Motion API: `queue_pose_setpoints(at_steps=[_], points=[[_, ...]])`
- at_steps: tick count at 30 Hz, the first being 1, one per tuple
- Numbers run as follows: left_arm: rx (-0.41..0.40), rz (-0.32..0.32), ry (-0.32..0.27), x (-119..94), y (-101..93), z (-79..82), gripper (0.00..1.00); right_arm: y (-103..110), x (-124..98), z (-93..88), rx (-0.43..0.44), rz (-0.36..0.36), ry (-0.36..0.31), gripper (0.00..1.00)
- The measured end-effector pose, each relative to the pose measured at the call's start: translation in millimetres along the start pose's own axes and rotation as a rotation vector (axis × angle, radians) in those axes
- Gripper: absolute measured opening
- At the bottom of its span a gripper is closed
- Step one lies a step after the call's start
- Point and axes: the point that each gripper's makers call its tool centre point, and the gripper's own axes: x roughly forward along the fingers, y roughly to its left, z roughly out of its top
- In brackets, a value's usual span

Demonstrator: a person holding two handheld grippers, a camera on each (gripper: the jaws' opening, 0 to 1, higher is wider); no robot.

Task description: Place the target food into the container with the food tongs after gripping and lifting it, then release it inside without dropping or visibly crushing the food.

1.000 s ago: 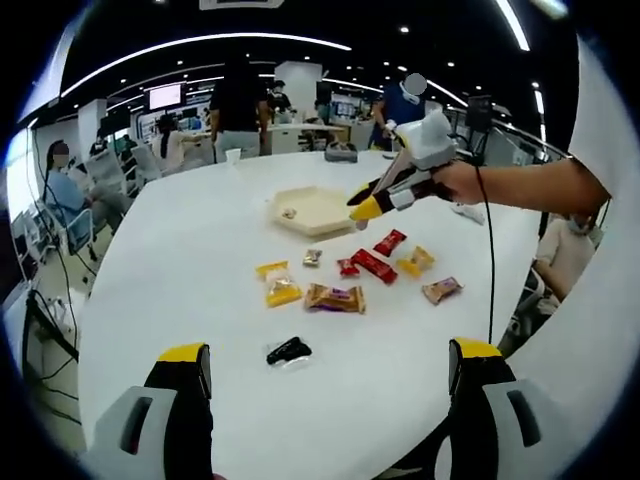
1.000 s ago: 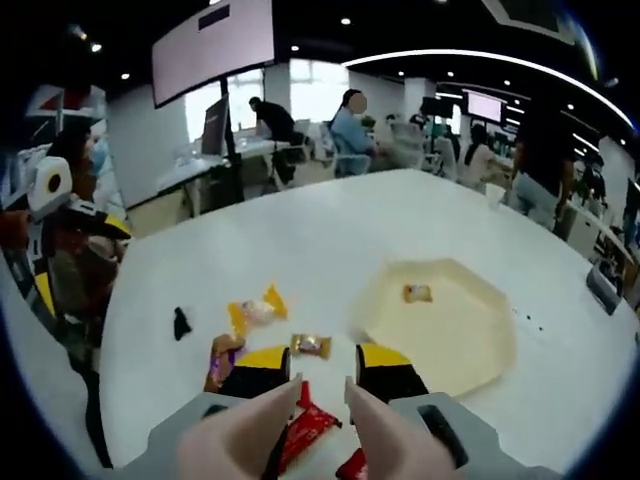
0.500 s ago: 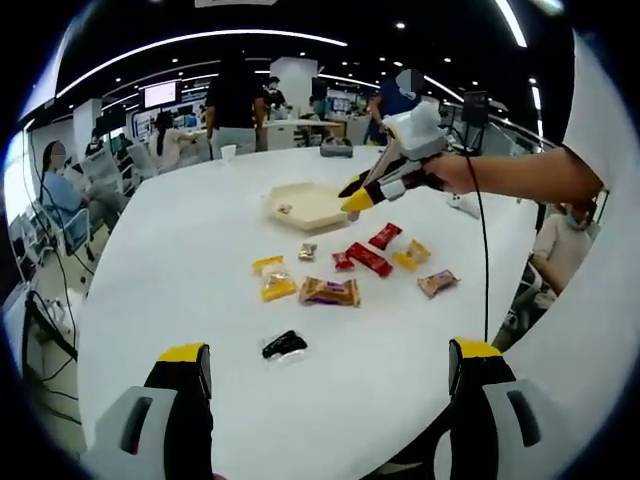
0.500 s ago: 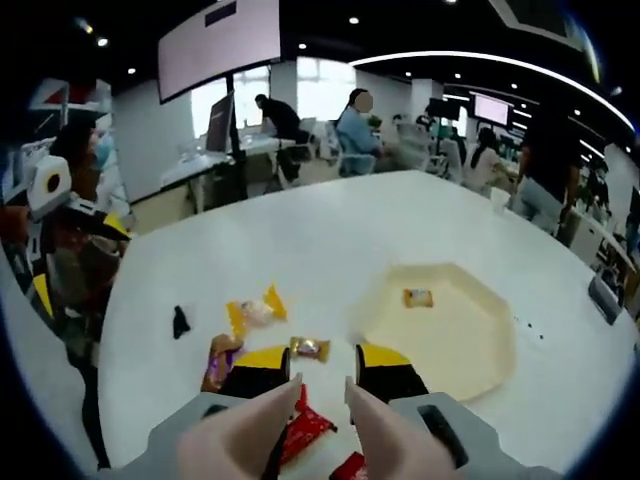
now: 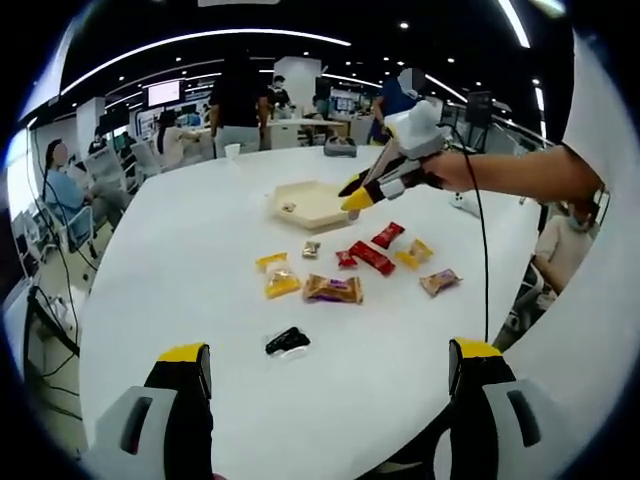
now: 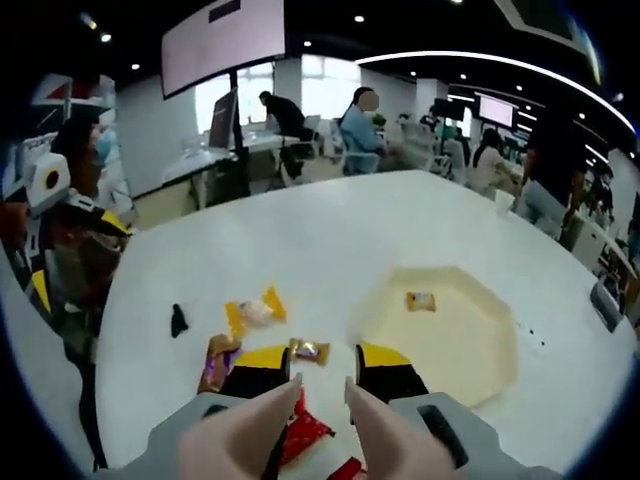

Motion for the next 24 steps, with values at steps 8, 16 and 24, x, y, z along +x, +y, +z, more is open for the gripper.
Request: queue_pose_setpoints(at_steps=[8,16,24], points=[[-0.005,0.012,0.002,-3,3.8,-1.0,0.99,0,8,1.2,-0.008,0.014,0.014,0.25],[-0.014,0.022,0.005,-5,6.9,-3.3,0.99,0,19,0.6,0.014,0.034,0.023,0.25],[-0.022,0.031,0.012,-8,9.2,-7.7,0.99,0,27,-3.7,0.002,0.046,0.044,0.25]])
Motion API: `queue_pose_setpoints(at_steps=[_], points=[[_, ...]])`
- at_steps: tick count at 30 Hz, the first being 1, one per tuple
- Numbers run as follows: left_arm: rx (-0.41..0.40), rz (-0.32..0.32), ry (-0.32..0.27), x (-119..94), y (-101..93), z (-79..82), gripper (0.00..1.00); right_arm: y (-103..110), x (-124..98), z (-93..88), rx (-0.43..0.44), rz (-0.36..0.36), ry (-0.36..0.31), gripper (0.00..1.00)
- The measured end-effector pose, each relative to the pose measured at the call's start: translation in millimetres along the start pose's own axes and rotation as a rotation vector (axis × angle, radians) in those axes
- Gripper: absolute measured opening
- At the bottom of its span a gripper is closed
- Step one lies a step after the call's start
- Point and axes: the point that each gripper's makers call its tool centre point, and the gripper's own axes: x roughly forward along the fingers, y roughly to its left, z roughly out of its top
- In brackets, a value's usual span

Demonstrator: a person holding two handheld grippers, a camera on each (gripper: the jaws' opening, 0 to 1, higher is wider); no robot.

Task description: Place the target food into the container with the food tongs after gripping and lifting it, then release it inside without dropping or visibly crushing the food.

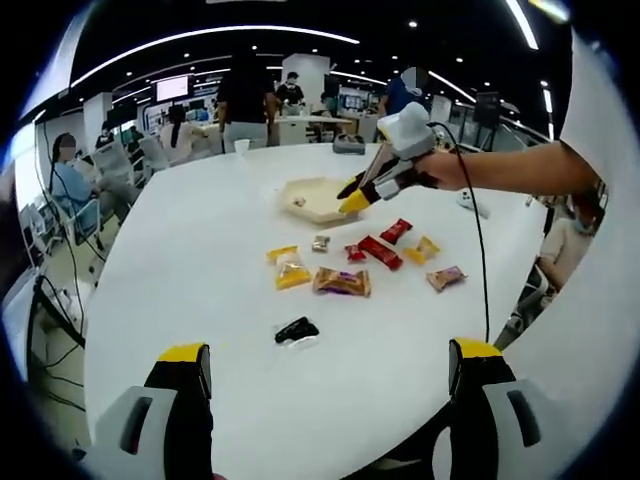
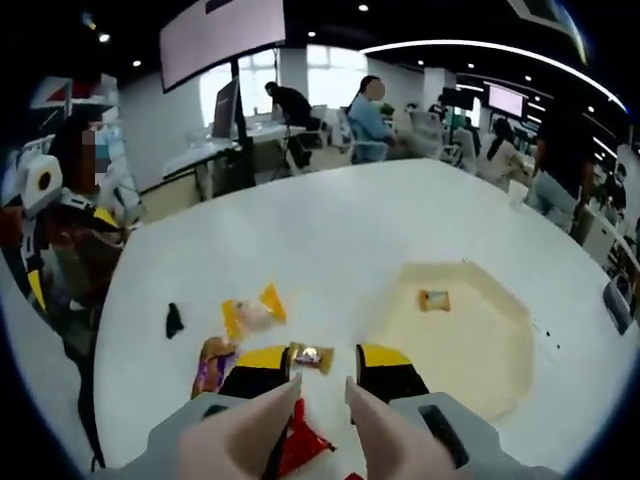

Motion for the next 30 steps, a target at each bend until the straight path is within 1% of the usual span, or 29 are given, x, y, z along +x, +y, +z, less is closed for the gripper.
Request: queue_pose_setpoints(at_steps=[4,5,8,10,14,17,24,26,28,29,30], points=[[-0.003,0.002,0.0,-1,1.1,-0.7,0.99,1,2,0.0,-0.013,0.007,0.005,0.26],[-0.003,0.006,0.0,-2,2.5,-0.9,0.99,1,5,-1.1,-0.042,0.01,0.014,0.26],[-0.004,0.01,-0.002,-3,4.4,-0.7,0.99,1,6,-0.9,-0.054,0.017,0.015,0.26],[-0.009,0.02,-0.008,-5,7.5,0.0,0.99,3,10,-1.0,-0.077,0.024,0.022,0.26],[-0.012,0.027,-0.005,-6,8.8,-1.7,0.99,5,14,-0.3,-0.08,0.035,0.02,0.26],[-0.016,0.032,-0.001,-8,8.9,-4.2,0.99,8,20,-3.0,-0.078,0.051,0.028,0.26],[-0.032,0.052,0.003,-13,15.3,-8.9,0.99,14,32,-7.0,-0.113,0.079,0.047,0.26],[-0.04,0.061,0.003,-15,19.6,-10.4,0.99,16,36,-7.3,-0.183,0.098,0.054,0.26],[-0.041,0.064,0.002,-15,21.5,-10.9,0.99,17,37,-7.7,-0.206,0.106,0.06,0.26],[-0.044,0.066,0.001,-15,22.0,-10.5,0.99,17,39,-7.3,-0.24,0.119,0.063,0.26],[-0.046,0.066,0.002,-14,22.3,-10.6,0.99,17,40,-7.3,-0.256,0.124,0.064,0.26]])
